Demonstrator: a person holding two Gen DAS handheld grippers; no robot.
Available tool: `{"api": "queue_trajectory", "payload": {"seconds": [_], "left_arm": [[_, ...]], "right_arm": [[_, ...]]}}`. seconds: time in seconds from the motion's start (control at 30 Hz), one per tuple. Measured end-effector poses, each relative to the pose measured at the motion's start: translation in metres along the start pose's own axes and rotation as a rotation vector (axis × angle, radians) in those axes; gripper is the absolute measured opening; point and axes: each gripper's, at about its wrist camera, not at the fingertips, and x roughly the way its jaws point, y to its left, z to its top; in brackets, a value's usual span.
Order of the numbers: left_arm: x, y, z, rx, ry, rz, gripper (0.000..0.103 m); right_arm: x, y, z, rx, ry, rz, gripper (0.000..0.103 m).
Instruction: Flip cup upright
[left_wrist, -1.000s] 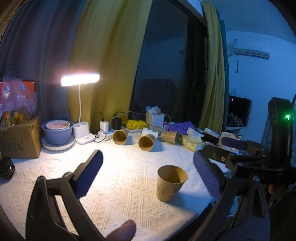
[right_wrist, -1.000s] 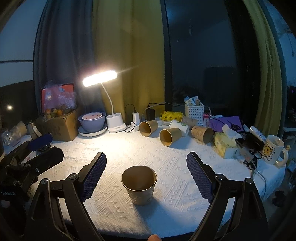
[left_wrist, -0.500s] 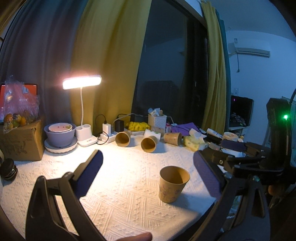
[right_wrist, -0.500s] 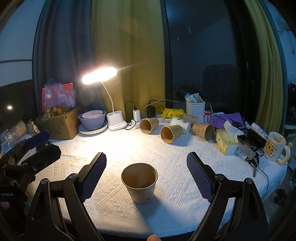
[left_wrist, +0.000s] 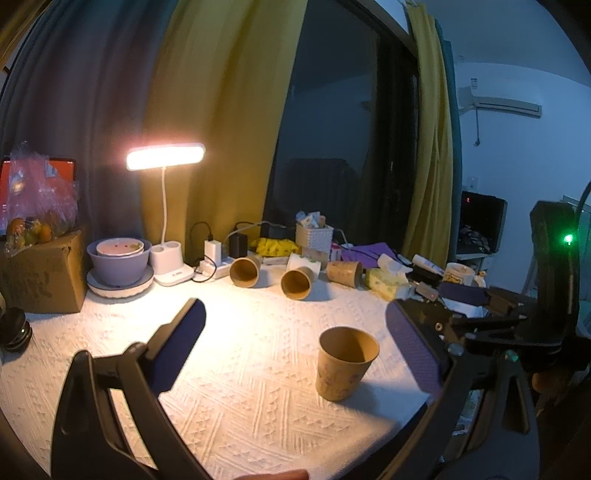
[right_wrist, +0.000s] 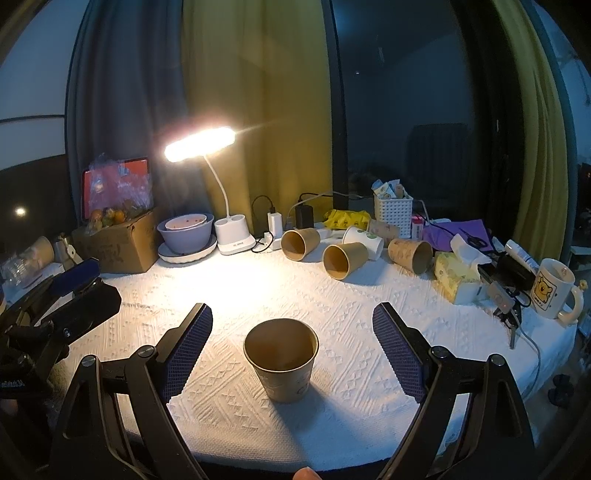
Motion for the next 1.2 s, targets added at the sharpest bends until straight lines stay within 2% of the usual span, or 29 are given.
{"api": "queue_trajectory", "payload": {"seconds": [1.2], "left_arm": [[-0.0017, -0.0042, 0.0002, -0.003, -0.004, -0.020, 0.099]], "right_arm": [[0.0026, 0.0019, -0.0007, 0.004, 0.007, 0.010, 0.091]]}}
